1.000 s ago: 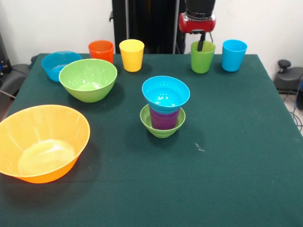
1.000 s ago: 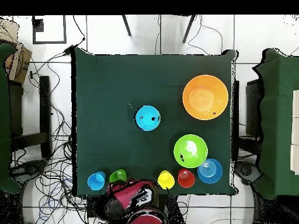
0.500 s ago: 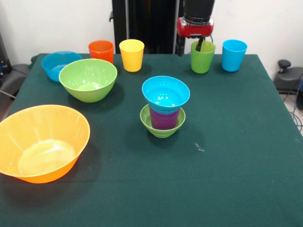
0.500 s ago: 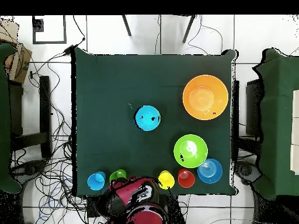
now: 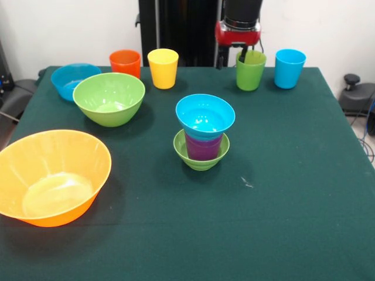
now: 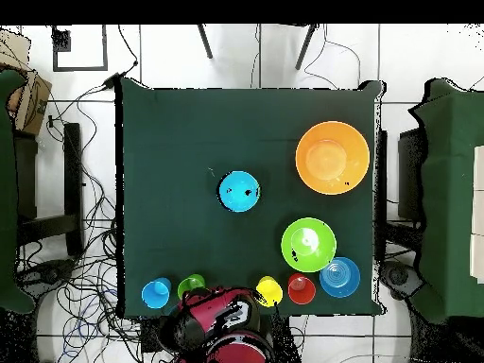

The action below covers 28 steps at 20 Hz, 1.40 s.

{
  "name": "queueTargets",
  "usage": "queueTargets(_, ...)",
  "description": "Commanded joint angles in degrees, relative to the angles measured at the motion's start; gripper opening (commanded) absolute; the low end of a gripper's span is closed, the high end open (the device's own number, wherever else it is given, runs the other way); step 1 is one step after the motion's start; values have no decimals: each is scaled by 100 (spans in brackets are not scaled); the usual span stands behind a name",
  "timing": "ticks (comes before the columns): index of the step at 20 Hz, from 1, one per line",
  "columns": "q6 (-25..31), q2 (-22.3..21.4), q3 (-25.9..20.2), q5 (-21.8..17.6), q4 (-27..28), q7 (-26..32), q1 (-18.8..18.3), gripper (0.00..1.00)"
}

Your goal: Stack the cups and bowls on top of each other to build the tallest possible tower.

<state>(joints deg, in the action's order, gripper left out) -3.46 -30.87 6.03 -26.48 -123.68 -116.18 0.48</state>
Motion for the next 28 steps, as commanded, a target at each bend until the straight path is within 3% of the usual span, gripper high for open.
queueTargets(1,-417,146,-338,-44,513,-539,-13,100)
queueTargets(6,-629,177,-269,8,472,-647,19,100)
queueTargets(7,-629,167,-287,33,436,-663,-8,0)
queueTargets(19,-914,194,-390,26,338,-702,-186,0)
queueTargets(28,-1109,354,-695,16,275,-826,-521,0)
